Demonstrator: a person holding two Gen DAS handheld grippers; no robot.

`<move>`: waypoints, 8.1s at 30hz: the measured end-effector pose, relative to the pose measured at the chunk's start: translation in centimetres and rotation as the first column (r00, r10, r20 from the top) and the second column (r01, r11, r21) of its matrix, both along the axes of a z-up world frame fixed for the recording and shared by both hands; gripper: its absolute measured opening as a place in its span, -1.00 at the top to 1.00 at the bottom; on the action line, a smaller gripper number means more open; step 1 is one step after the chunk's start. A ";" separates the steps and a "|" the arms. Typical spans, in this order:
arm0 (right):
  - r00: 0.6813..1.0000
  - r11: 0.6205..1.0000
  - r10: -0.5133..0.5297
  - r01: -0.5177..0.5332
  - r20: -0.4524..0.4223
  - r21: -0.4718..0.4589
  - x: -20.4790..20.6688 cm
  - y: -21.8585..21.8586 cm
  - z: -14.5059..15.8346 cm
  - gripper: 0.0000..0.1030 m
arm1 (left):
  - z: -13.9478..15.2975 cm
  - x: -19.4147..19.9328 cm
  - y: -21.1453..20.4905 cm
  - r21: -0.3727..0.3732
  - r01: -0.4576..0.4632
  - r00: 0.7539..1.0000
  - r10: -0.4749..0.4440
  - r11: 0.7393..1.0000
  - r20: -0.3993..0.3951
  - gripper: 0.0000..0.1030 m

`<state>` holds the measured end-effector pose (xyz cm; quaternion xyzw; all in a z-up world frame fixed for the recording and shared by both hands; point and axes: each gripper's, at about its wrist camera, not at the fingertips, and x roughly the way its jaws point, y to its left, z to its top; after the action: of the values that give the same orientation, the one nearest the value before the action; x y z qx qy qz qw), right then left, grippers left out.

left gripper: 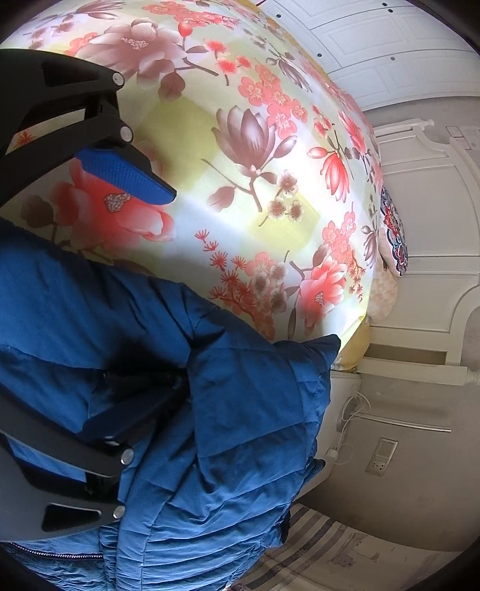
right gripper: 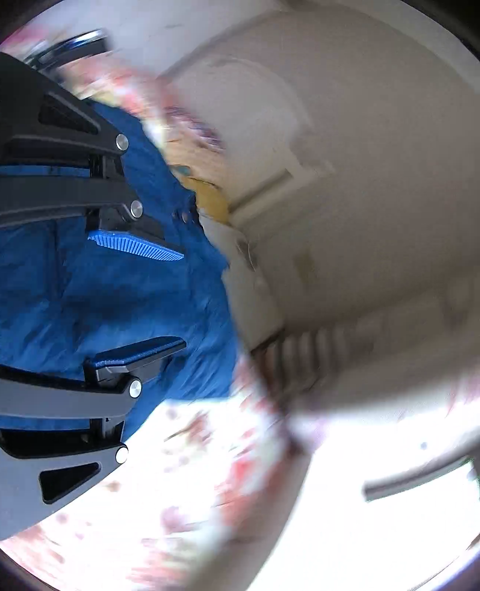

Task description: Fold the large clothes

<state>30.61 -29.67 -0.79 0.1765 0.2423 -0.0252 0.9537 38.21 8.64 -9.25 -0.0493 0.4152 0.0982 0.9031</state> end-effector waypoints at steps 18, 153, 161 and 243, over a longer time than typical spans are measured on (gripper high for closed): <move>0.953 0.965 0.079 -0.147 -0.294 -0.219 6.6 3.9 -7.3 0.07 | 10.4 -0.6 -2.6 -0.115 0.098 0.940 -0.054 0.989 0.337 -0.95; 0.855 0.875 0.309 -0.427 -0.416 -0.229 -22.0 6.3 -9.2 -0.81 | -0.8 -25.2 -4.1 0.097 0.360 0.932 -0.356 0.928 -0.063 -0.95; 0.780 0.750 0.500 -0.608 -0.378 -0.262 -24.7 13.0 -8.8 -0.80 | 0.0 -30.8 -11.7 0.221 0.572 0.812 -0.584 0.790 -0.015 -0.96; 0.961 0.910 0.188 -0.092 -0.204 0.405 1.5 -13.5 -3.9 -0.64 | 6.3 3.7 11.8 -0.506 0.018 1.000 -0.019 0.862 0.003 -0.48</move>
<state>32.13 -43.20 -4.70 0.3410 0.3674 0.0718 0.8623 41.86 20.48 -2.91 -0.2803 0.4278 -0.0225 0.8590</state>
